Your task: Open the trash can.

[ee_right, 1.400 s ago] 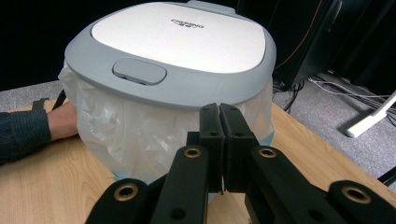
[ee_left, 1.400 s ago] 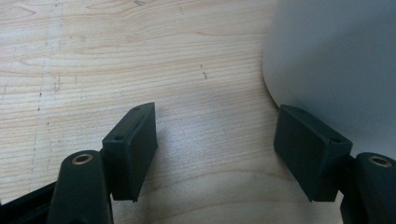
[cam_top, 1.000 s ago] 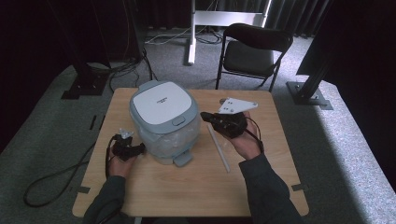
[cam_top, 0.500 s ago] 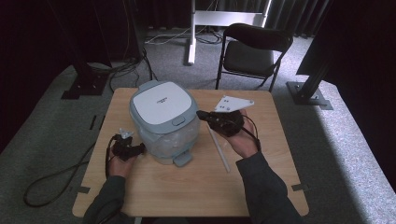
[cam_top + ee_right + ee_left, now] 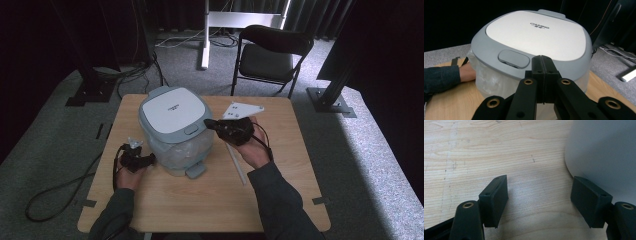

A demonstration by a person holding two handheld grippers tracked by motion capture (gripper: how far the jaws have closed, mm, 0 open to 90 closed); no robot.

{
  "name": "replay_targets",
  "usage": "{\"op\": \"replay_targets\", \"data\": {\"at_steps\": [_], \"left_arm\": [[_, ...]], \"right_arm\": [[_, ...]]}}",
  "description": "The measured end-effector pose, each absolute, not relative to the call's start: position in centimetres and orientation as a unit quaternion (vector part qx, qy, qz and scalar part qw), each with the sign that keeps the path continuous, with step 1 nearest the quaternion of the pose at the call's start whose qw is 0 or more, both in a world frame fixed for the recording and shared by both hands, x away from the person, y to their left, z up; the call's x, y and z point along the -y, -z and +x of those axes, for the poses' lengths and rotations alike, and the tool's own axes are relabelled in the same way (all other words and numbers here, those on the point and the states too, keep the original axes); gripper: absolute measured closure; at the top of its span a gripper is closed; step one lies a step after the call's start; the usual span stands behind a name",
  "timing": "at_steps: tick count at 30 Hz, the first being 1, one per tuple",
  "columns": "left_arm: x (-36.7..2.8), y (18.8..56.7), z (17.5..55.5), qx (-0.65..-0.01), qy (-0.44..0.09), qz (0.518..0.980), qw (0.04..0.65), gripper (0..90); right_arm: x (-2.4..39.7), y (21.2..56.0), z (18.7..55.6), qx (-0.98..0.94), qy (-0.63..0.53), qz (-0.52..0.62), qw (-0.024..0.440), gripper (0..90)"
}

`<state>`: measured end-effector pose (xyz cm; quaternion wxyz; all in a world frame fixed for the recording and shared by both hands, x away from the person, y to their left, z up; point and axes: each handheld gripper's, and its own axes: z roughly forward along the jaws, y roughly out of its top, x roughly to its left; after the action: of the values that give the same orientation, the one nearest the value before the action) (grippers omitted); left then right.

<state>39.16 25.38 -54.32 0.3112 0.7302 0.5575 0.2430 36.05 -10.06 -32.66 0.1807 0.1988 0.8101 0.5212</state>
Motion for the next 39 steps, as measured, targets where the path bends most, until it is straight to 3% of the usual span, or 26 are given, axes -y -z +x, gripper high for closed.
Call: {"op": "replay_targets", "data": {"at_steps": [12,39], "left_arm": [[-25.4,54.3,39.2,-0.557,-0.243,0.730,0.312,30.2],[-25.4,54.3,39.2,-0.557,-0.243,0.730,0.311,30.2]], "right_arm": [[7.8,33.1,36.1,-0.814,-0.524,0.187,0.169,89.8],[7.0,33.0,36.1,-0.821,-0.521,0.166,0.165,90.0]]}}
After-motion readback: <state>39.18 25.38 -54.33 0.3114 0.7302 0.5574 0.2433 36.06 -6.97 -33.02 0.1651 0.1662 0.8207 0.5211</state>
